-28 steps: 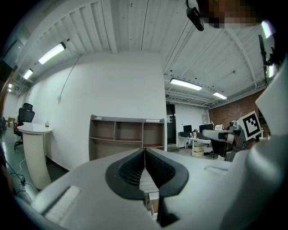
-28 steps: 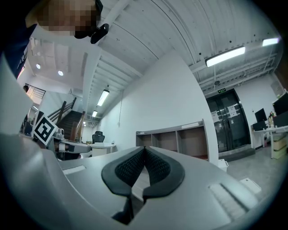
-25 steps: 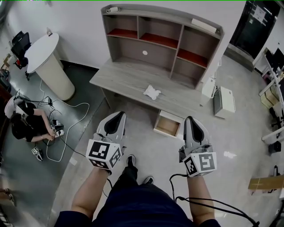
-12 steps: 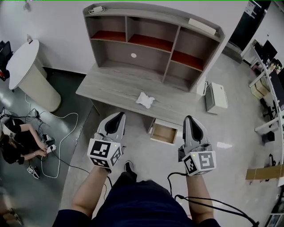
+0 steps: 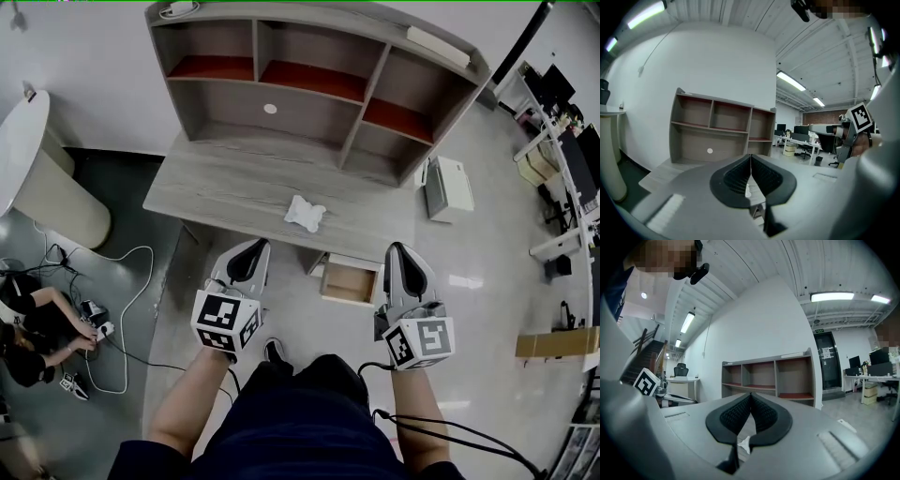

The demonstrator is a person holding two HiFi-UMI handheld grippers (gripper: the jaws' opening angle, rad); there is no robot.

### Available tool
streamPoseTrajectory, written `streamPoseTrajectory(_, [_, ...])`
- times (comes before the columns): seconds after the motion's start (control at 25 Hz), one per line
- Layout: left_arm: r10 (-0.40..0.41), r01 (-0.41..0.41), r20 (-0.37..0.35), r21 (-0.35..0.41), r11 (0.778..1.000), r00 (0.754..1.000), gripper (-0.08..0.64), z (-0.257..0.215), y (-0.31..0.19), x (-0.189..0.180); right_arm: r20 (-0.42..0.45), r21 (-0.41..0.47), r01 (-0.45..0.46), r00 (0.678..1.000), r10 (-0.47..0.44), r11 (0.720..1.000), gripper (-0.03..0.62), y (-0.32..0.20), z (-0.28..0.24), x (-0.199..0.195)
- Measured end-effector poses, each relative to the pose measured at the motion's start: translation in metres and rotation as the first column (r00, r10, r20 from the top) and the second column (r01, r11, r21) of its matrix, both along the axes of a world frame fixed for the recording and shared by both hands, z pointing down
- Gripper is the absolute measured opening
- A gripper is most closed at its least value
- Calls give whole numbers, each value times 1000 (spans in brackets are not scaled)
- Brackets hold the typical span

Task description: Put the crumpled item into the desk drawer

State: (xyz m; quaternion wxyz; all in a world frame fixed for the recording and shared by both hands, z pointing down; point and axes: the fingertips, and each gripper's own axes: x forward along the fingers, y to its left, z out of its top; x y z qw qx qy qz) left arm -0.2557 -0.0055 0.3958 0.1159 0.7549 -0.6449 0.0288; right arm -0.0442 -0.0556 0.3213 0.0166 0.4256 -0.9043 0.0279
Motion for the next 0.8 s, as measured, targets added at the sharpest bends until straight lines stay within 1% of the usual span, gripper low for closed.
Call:
streamPoseTrajectory(0.08, [0,0,-4,-16,1000,1000,6,9,-10,-4,-14,-15,3,1000,-3,1000,6,-8,6,-5])
streamPoseTrajectory(0.2, [5,-4,8,-42,999,1000,6,23,-29,-5,-11,-31,8,1000,-8,1000,6,-21,17,-8])
streamPoseTrajectory(0.36, [27,-25,23,-101,995,999,6,46,-54,2,-9,-66,11,1000,-12,998,6,-36,33,-3])
streamPoseTrajectory(0.48, [36,-29,49,-152,988,998,6,66,-74,7,-7,-93,15,1000,-16,996,6,-48,43,3])
streamPoseTrajectory(0.6, [39,-21,78,-218,976,996,6,94,-90,13,0,-123,24,1000,-24,992,6,-57,56,13])
streamPoseTrajectory(0.68, [47,-15,109,-275,961,993,6,116,-97,16,15,-141,25,1000,-24,990,6,-61,64,22])
streamPoseTrajectory(0.8, [82,-26,148,-349,937,985,6,147,-108,24,14,-153,31,999,-29,988,6,-68,72,35])
